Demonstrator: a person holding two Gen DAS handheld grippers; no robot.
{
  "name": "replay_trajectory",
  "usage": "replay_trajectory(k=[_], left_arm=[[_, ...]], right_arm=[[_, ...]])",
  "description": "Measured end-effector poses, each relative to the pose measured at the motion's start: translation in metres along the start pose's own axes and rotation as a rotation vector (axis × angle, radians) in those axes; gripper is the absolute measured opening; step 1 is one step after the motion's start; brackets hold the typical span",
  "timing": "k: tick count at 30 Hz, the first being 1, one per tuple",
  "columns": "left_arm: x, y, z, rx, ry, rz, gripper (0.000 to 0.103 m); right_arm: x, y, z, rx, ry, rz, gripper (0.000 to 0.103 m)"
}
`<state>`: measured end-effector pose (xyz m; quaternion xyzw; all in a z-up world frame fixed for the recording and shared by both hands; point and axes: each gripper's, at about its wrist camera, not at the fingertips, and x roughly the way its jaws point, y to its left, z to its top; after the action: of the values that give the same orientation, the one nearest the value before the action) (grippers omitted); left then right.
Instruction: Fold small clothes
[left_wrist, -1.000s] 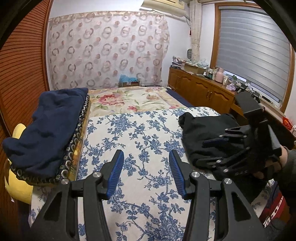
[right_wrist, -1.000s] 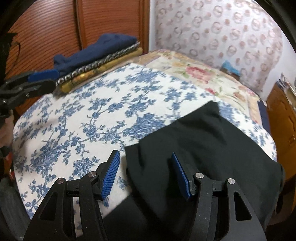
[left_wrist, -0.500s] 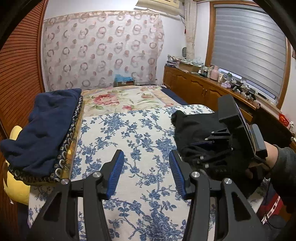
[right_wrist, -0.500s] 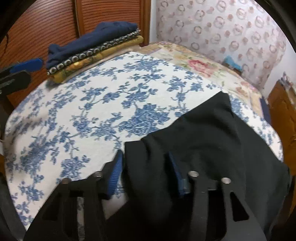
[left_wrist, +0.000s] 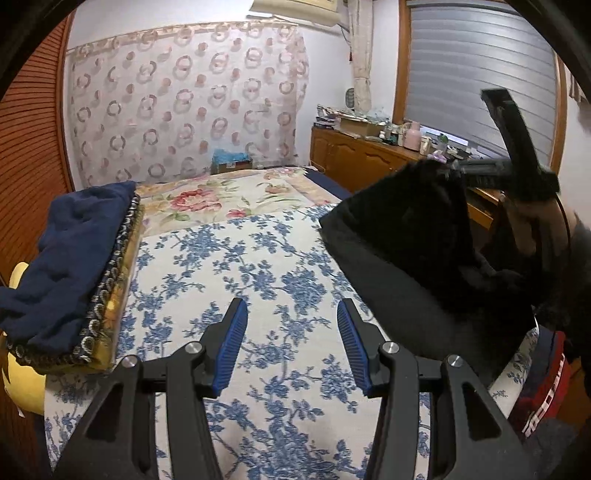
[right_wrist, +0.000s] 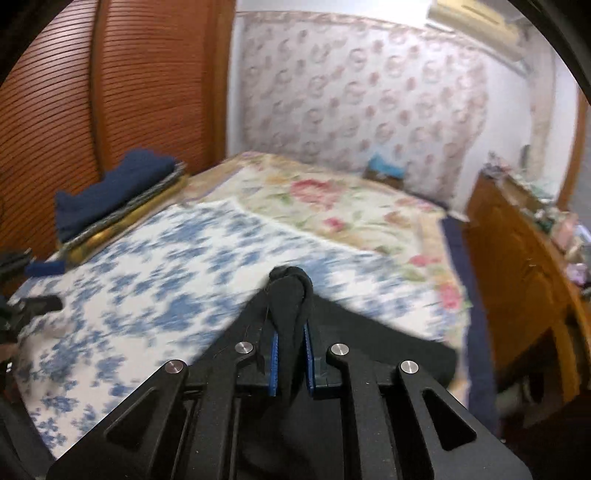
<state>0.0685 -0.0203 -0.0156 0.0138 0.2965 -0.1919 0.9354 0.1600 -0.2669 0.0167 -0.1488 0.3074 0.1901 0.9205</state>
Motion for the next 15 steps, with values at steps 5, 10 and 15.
replay_trajectory(k=[5,10,15], left_arm=[[0.007,-0.017,-0.005,0.026,0.016,-0.035,0.050],[0.018,-0.037,-0.012,0.039,0.050,-0.092,0.050],[0.028,-0.061,-0.021,0.067,0.085,-0.142,0.050]], right_arm=[[0.012,-0.040,-0.005,-0.014,0.078,-0.100,0.008],[0.021,-0.058,-0.014,0.016,0.108,-0.128,0.008],[0.027,-0.073,-0.014,0.037,0.121,-0.191,0.008]])
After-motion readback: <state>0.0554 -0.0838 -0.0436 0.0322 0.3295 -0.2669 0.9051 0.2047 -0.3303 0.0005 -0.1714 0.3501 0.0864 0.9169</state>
